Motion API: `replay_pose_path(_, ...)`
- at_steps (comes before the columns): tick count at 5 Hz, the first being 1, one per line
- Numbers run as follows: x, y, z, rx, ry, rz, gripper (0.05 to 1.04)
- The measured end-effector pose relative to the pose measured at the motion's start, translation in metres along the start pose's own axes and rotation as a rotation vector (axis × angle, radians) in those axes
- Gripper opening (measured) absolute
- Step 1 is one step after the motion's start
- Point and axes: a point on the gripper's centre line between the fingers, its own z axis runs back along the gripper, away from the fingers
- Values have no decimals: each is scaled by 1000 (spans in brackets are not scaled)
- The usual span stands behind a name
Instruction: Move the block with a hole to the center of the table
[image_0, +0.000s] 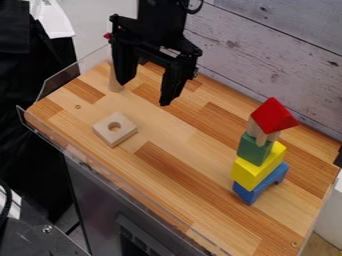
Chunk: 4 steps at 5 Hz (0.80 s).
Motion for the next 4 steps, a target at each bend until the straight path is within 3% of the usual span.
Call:
replay_pose_path(1,-2,0,-6,-1,28,1,1000)
replay_pose_path(2,5,11,-18,0,29,78,1000)
replay_pose_path(3,11,38,-5,-84,-86,283,1000)
replay_pose_path(4,14,56,-1,-160,-137,444,1000)
